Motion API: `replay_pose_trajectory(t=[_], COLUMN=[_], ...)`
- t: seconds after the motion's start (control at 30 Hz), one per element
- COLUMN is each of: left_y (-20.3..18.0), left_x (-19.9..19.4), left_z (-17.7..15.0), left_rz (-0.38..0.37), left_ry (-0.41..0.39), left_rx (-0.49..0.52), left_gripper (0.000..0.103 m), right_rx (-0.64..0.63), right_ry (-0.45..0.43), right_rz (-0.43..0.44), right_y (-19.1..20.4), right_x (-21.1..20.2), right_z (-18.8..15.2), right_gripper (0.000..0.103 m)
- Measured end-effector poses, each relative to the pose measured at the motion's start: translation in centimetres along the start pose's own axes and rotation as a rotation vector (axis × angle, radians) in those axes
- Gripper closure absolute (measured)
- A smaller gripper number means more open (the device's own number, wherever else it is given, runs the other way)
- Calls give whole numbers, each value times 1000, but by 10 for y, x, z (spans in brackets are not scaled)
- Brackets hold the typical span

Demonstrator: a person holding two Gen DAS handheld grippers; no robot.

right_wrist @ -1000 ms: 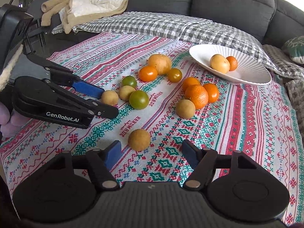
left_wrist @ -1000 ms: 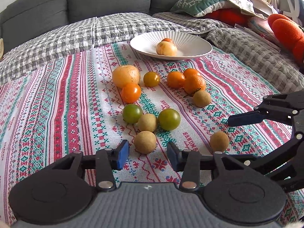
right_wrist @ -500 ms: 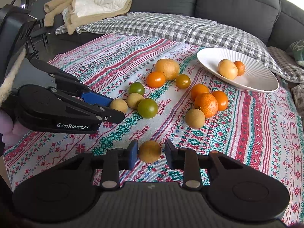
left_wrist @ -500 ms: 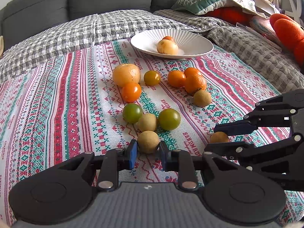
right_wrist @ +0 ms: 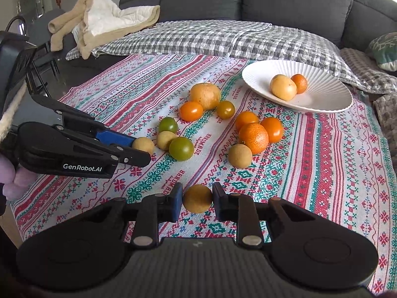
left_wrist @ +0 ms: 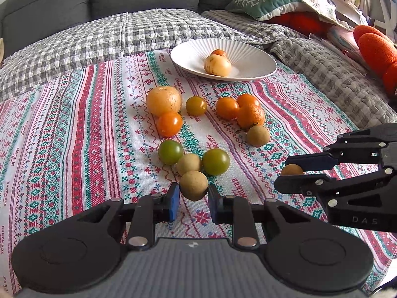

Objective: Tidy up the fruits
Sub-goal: 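Carry both small brown fruits to the white bowl and release them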

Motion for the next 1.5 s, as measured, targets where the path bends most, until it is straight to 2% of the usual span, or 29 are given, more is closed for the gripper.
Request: replay_pose_trajectory(t=[0.23,0.73,1.07,1.27,1.5], left_y=[-8,-29,-44,-48,-55], left_x=[-12,-19,-4,11,33], left_z=[18,73,98,109,121], left_rz=[-5,-13,-22,-18,3], left_ry=[-40,-134,-160,-160,-175], left_rx=[0,-62,-91,-142,-141], left_gripper=[93,93,92,92,92], right_rx=[42,164,230,264,298], right_ry=[-30,-171,-212,-237,-274], right_rz=[-20,-102,-137,-129,-105], right_y=[-12,-67,-95,-108,-130], right_x=[-12,-45,-47,-45,-40], right_z=[13,55,66,73,79], right_gripper=[80,80,80,80,80])
Point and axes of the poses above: each gripper's, at about its wrist camera, not at the fingertips, and x roughly the way its jaws point, y to its left, z to its top, the point moved 9 cm from there along x, roughly the way its jaws point, and after that the axes turned 4 degrees about y, right-handed, at the moved point
